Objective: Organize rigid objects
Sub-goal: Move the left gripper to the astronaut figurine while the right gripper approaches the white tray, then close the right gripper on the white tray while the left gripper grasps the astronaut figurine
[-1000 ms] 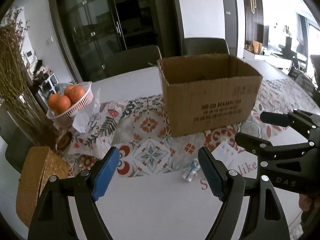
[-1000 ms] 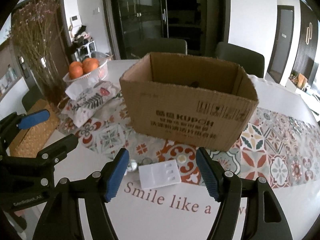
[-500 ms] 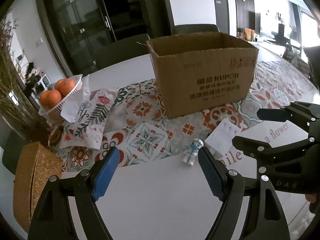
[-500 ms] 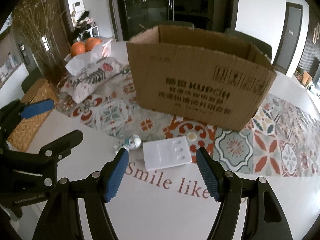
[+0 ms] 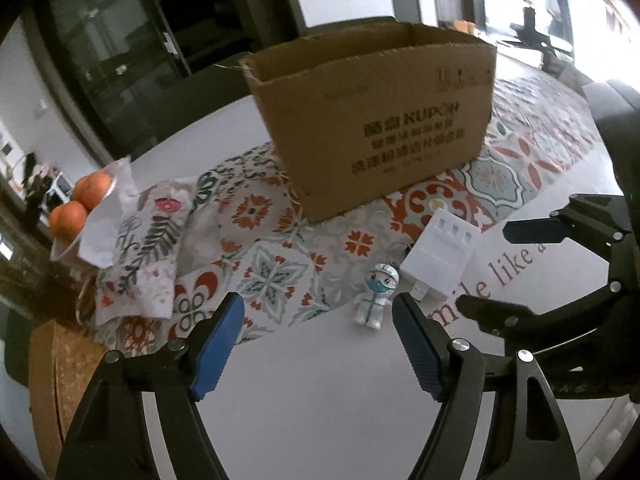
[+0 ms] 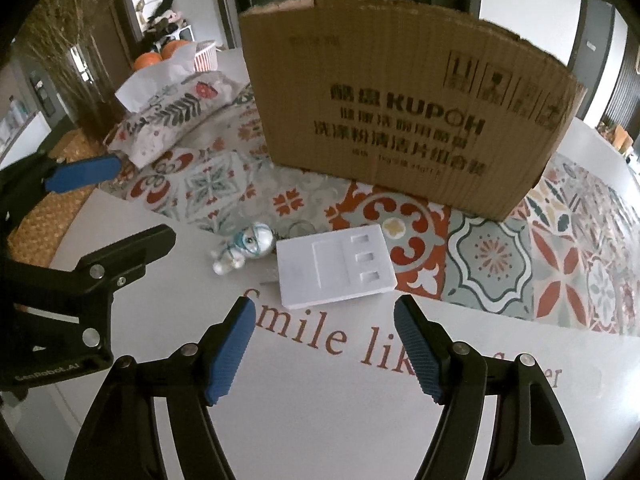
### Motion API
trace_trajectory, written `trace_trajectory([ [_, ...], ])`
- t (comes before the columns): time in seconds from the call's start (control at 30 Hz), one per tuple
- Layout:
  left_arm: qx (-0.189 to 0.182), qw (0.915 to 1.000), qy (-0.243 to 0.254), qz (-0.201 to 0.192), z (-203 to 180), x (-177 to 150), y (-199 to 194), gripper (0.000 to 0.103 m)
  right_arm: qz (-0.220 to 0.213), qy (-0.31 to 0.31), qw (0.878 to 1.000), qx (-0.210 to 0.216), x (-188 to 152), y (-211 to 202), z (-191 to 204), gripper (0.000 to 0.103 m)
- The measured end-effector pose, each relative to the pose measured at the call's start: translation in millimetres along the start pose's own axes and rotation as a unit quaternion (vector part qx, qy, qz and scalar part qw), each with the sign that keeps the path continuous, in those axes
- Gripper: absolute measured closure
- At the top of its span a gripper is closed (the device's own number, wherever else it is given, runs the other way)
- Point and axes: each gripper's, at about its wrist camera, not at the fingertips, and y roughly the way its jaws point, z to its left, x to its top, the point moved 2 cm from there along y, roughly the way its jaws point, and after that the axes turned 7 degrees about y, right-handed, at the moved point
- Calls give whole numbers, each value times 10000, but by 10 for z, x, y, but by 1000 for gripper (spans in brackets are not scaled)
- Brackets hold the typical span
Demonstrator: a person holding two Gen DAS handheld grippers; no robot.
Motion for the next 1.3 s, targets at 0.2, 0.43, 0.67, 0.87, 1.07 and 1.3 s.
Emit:
trace_trajectory([
  [0.2, -229, 9989, 383, 138, -72, 46, 137, 28, 208, -99, 9997, 56, -35, 139, 17, 27],
  [0.43, -449, 9971, 549, 276, -123, 99, 273, 30, 248, -178, 9995, 26, -31, 228, 8, 26],
  [0.67, -694, 9950, 594, 398, -159, 131, 417, 35, 194, -181, 9996, 66, -17, 308, -16, 26],
  [0.87, -823, 9939, 575, 447, -174, 133, 518, 38, 120, -318, 9994, 8, -9, 365, -22, 26],
  [1.07, -975, 9930, 481, 464, -174, 137, 620, 40, 106, -418, 9991, -18, 11, 443, -32, 26],
  [1.3, -1076, 9921, 460, 462, -192, 181, 710, 40, 60, -584, 9983, 34, 36, 470, -23, 25],
])
